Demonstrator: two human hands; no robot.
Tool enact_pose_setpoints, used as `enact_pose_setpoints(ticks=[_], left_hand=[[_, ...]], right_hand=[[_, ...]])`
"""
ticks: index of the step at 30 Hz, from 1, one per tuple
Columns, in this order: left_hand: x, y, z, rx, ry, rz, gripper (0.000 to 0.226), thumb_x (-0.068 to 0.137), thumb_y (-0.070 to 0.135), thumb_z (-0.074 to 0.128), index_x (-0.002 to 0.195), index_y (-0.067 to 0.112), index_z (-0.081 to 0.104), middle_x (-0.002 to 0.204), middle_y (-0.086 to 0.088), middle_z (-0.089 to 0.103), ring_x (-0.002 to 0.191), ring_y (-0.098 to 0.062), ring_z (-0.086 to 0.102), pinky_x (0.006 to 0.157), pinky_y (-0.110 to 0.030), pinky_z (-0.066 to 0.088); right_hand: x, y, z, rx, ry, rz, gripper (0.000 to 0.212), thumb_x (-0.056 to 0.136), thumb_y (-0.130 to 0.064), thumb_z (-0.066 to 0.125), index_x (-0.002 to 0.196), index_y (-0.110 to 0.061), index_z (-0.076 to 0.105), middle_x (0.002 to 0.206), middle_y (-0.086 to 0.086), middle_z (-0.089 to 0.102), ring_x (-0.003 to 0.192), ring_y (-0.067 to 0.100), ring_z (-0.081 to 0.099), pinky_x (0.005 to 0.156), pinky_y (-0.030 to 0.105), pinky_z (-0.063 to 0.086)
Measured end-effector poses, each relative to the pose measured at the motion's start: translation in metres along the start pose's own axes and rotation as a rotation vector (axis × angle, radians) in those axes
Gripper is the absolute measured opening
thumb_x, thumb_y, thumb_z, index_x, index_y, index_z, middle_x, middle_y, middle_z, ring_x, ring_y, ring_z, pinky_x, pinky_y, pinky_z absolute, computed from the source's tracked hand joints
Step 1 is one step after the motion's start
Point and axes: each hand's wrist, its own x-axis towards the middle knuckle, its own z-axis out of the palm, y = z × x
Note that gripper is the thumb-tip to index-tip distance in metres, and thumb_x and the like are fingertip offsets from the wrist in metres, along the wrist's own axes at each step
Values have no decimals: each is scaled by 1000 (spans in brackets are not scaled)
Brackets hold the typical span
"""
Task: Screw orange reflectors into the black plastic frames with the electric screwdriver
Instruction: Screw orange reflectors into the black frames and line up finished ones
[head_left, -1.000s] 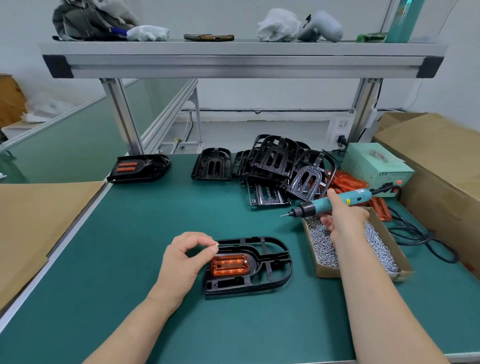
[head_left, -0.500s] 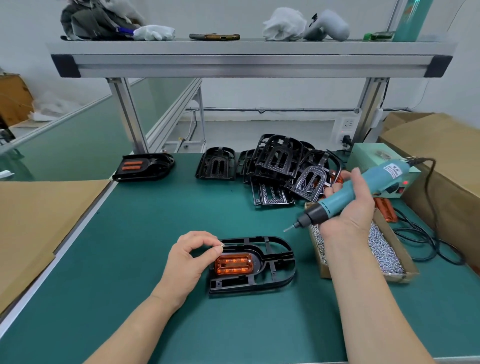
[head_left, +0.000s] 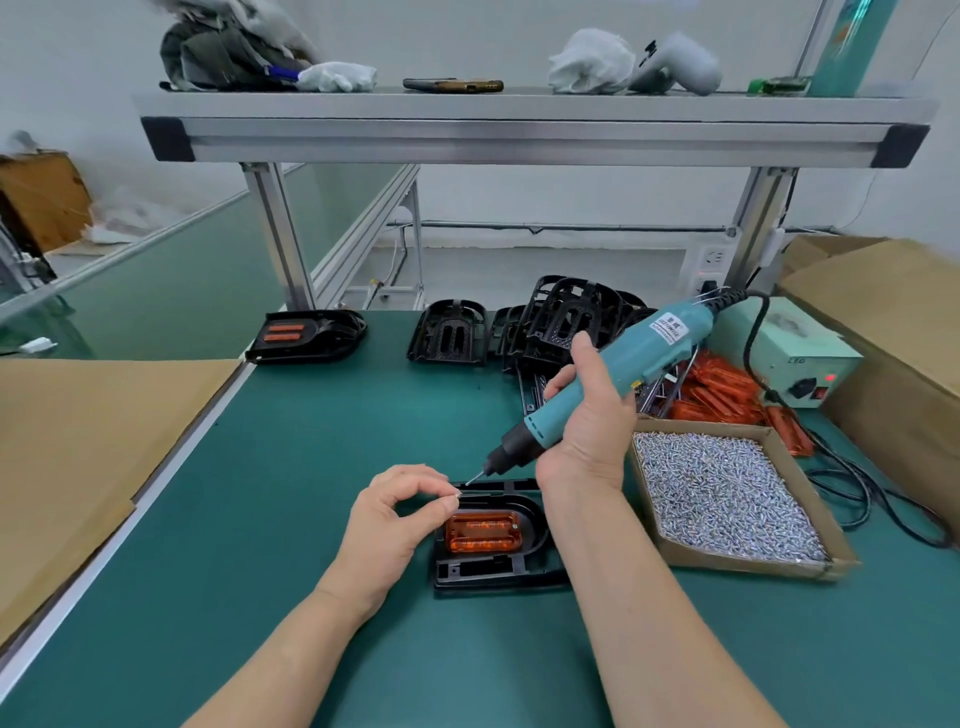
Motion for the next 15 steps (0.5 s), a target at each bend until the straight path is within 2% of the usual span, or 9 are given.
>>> enact_pose_setpoints(ticks=[3,15], left_hand=[[0,1,1,-22,15,3,5,71,25,78,76,23,78,99,7,71,112,-17,60,100,-32,43],[0,-1,1,-49,18,8,1,72,25,76,72,25,77,96,8,71,113,-18,59,101,-33,42]], right_hand=[[-1,7,0,-39,33,-49,22,85,-18,77,90,-17,56,57,-2,54,48,11,48,51,21,45],[-3,23,-1,-95,43,-71,21,81,-25,77,85,-19,57,55,-3,53,48,11,48,58,28,43]])
